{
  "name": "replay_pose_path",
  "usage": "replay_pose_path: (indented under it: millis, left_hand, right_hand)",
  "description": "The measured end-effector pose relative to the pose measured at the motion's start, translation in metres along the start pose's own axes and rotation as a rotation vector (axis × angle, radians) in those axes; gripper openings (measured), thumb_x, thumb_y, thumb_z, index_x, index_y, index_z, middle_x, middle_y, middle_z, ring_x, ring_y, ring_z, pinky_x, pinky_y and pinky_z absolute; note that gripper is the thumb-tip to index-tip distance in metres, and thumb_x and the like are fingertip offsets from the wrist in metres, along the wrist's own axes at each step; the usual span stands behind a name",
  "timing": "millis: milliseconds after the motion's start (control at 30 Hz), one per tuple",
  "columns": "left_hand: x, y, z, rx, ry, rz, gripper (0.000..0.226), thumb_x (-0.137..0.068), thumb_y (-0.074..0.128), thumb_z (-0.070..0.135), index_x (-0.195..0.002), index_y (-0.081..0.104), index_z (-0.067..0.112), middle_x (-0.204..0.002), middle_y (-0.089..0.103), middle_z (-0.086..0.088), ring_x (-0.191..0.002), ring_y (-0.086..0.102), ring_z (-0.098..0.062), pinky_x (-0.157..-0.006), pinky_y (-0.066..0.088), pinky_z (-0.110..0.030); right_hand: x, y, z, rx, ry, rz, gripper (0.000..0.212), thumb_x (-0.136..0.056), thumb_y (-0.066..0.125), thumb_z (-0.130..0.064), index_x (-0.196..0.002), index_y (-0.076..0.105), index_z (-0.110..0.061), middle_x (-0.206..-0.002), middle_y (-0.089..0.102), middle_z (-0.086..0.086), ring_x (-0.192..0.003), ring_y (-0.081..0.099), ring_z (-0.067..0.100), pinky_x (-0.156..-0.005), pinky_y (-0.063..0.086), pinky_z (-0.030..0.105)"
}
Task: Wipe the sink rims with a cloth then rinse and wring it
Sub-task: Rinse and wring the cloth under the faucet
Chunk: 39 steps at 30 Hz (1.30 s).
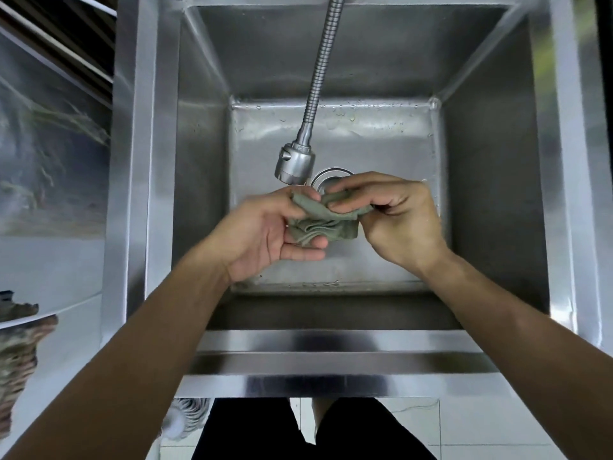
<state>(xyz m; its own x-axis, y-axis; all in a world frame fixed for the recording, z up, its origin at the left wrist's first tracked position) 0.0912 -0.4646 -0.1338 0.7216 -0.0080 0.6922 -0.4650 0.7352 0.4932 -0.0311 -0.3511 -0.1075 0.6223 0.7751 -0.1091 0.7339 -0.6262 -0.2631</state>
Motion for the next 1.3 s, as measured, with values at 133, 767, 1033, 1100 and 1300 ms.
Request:
replay_pose_path:
  millis: [133, 767, 1033, 1100, 1300]
  left_hand:
    - [-0.004, 0.004, -0.012, -0.086, -0.185, -0.108, 0.058, -0.096, 0.049, 0.052, -0.129, 0.064, 0.007, -0.121, 0.071, -0.019, -0.091, 0.075, -0.028, -0.077, 0.065, -0.038]
    - [-0.058, 0.025, 0.010, -1.738, 0.328, -0.059, 0.040, -0.088, 0.071, 0.017, -0.121, 0.049, 0.024, -0.103, 0.059, 0.005, -0.092, 0.057, -0.019, -0.067, 0.043, -0.031]
    - [-0.043, 0.044, 0.001, -2.105, 0.996, 0.097, 0.030, -0.083, 0.045, 0.007, -0.108, 0.061, 0.005, -0.098, 0.064, -0.012, -0.085, 0.060, -0.030, -0.056, 0.050, -0.039]
    - [-0.051, 0.044, 0.003, -2.140, 0.825, 0.164, 0.029, -0.083, 0.053, 0.003, -0.111, 0.060, 0.002, -0.100, 0.066, -0.016, -0.088, 0.064, -0.034, -0.060, 0.052, -0.041]
    - [-0.080, 0.019, -0.002, -2.072, 0.180, 0.335, 0.031, -0.093, 0.058, 0.006, -0.123, 0.058, 0.007, -0.114, 0.068, -0.014, -0.103, 0.068, -0.037, -0.070, 0.040, -0.036]
  right_hand:
    - [0.014, -0.002, 0.006, 0.026, -0.026, -0.012, 0.048, -0.074, 0.055, 0.035, -0.091, 0.080, -0.002, -0.109, 0.074, 0.009, -0.105, 0.073, 0.018, -0.090, 0.057, 0.020]
    - [0.026, 0.032, 0.078, -0.245, 1.019, -1.100, 0.094, -0.061, 0.097, -0.044, -0.139, 0.054, -0.015, -0.136, 0.067, 0.012, -0.115, 0.070, 0.028, -0.089, 0.062, 0.039]
    - [0.022, 0.041, 0.085, -0.289, 1.045, -1.086, 0.042, -0.070, 0.093, -0.033, -0.088, 0.061, -0.013, -0.071, 0.055, -0.001, -0.060, 0.048, 0.010, -0.051, 0.045, 0.021]
    - [0.014, 0.043, 0.089, -0.017, 0.994, -1.003, 0.032, -0.081, 0.083, -0.018, -0.075, 0.052, -0.016, -0.058, 0.042, 0.000, -0.051, 0.038, 0.012, -0.046, 0.035, 0.024]
    - [-0.011, 0.046, 0.088, 0.752, 0.653, -0.832, 0.012, -0.080, 0.069, -0.024, -0.084, 0.061, -0.016, -0.075, 0.064, 0.002, -0.065, 0.064, 0.021, -0.056, 0.049, 0.031]
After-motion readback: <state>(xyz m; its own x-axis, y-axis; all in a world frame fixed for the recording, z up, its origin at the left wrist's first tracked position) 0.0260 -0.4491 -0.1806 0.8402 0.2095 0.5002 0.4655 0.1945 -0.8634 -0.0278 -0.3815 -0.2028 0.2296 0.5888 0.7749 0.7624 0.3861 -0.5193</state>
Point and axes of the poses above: each hand's wrist, its own x-axis away from the middle knuckle, its own y-axis out of the palm, z = x × y, the point moved 7 cm from there along -x, towards the middle knuckle
